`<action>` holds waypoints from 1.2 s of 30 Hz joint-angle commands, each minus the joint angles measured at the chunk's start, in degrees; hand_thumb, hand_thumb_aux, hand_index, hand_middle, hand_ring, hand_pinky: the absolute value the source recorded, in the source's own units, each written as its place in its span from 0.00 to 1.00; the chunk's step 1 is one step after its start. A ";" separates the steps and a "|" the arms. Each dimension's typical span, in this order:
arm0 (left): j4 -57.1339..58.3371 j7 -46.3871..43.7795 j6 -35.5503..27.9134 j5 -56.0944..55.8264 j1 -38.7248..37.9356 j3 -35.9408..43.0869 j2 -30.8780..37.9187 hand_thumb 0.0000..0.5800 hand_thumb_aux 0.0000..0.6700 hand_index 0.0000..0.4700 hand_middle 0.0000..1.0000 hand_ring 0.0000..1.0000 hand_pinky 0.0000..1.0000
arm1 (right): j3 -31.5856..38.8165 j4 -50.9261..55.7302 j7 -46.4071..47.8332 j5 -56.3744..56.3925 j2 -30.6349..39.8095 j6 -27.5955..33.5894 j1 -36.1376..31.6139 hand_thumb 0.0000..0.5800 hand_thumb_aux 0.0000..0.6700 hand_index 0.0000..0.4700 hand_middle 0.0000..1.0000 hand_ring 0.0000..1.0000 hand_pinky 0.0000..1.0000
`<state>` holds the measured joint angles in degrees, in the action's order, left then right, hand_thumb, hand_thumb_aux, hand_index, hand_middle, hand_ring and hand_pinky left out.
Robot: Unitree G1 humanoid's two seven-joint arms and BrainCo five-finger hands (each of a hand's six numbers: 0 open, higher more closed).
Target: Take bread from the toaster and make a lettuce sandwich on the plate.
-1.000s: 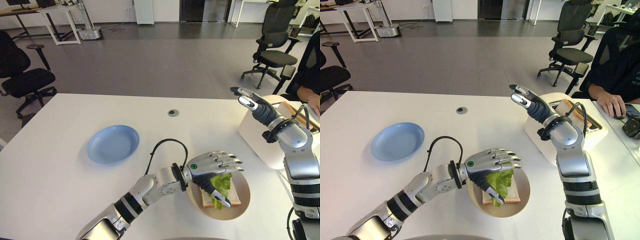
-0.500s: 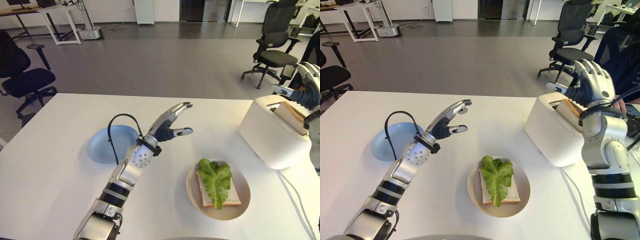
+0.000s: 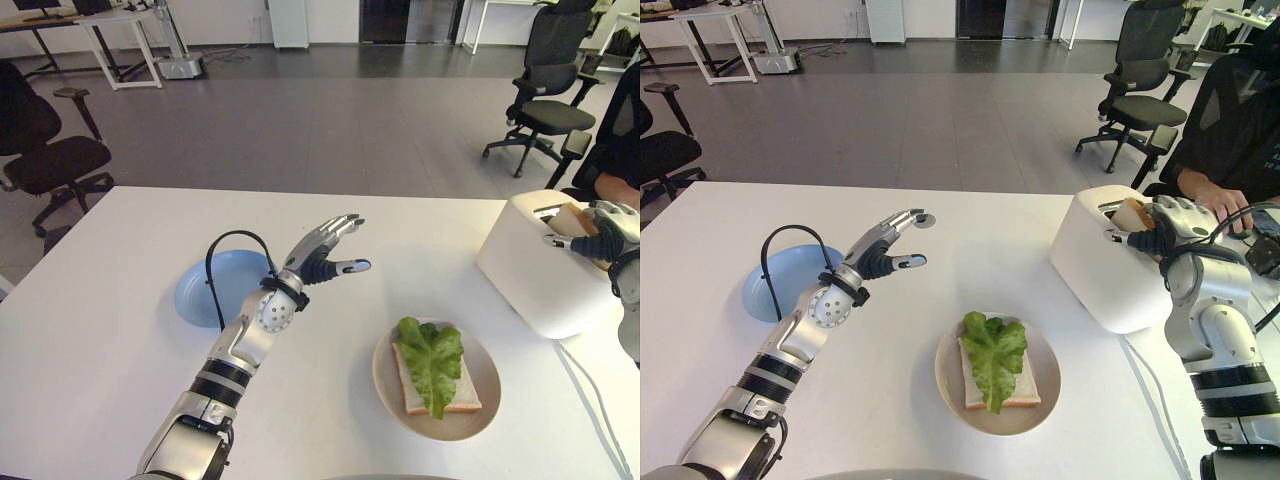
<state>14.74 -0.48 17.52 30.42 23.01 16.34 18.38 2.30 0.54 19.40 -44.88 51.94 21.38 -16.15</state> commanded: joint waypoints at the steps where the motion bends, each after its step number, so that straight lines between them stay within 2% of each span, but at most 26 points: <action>1: 0.55 0.13 -0.03 0.46 -0.22 0.29 -0.05 0.00 0.00 0.00 0.00 0.00 0.00 | -0.29 2.05 -0.83 0.60 -0.80 0.31 -0.95 1.00 1.00 1.00 0.00 0.00 0.00; 12: 1.25 0.82 -0.03 1.15 -0.32 1.13 -0.16 0.00 0.00 0.00 0.00 0.00 0.00 | -2.17 2.81 -8.04 1.78 -2.59 -1.55 -5.03 1.00 1.00 1.00 0.00 0.00 0.00; 15: 1.24 0.94 -0.06 1.17 -0.32 1.25 -0.14 0.00 0.00 0.00 0.00 0.00 0.00 | -7.73 -0.92 -18.29 4.90 -4.76 -6.21 -8.47 1.00 1.00 1.00 0.00 0.00 0.00; 18: 1.23 0.98 -0.06 1.16 -0.25 1.30 -0.11 0.00 0.00 0.00 0.00 0.00 0.00 | -12.18 -5.79 -21.53 10.70 -7.05 -10.82 -10.33 1.00 1.00 1.00 0.00 0.00 0.00; 21: 1.26 0.98 0.02 1.13 -0.25 1.35 -0.10 0.00 0.00 0.00 0.00 0.00 0.00 | -12.28 -10.40 -14.28 20.00 -8.67 -13.56 -10.28 1.00 1.00 1.00 0.00 0.00 0.00; 24: 0.45 1.57 -0.52 1.32 -1.58 1.14 -0.17 0.00 0.00 0.00 0.00 0.00 0.00 | -6.02 -12.45 0.14 31.11 -9.88 -16.37 -6.93 1.00 1.00 1.00 0.00 0.00 0.00; 29: -0.65 1.76 -1.40 1.19 -2.75 0.64 0.02 0.00 0.00 0.00 0.00 0.00 0.00 | 0.67 -19.82 23.13 42.86 -4.15 -10.65 3.68 1.00 1.00 1.00 0.00 0.00 0.00; 31: -0.99 1.71 -1.68 1.18 -2.99 0.56 0.06 0.00 0.00 0.00 0.00 0.00 0.00 | 1.06 -21.80 27.93 46.41 -3.54 -9.98 5.57 1.00 1.00 1.00 0.00 0.00 0.00; 36: -1.19 1.67 -1.96 1.12 -3.02 0.69 0.02 0.00 0.00 0.00 0.00 0.00 0.00 | 2.12 -22.72 32.05 50.02 -4.48 -9.34 6.50 1.00 1.00 1.00 0.00 0.00 0.00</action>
<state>13.91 1.34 16.11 31.06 20.50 17.17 18.32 3.12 -22.06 49.86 3.90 47.65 11.50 -10.03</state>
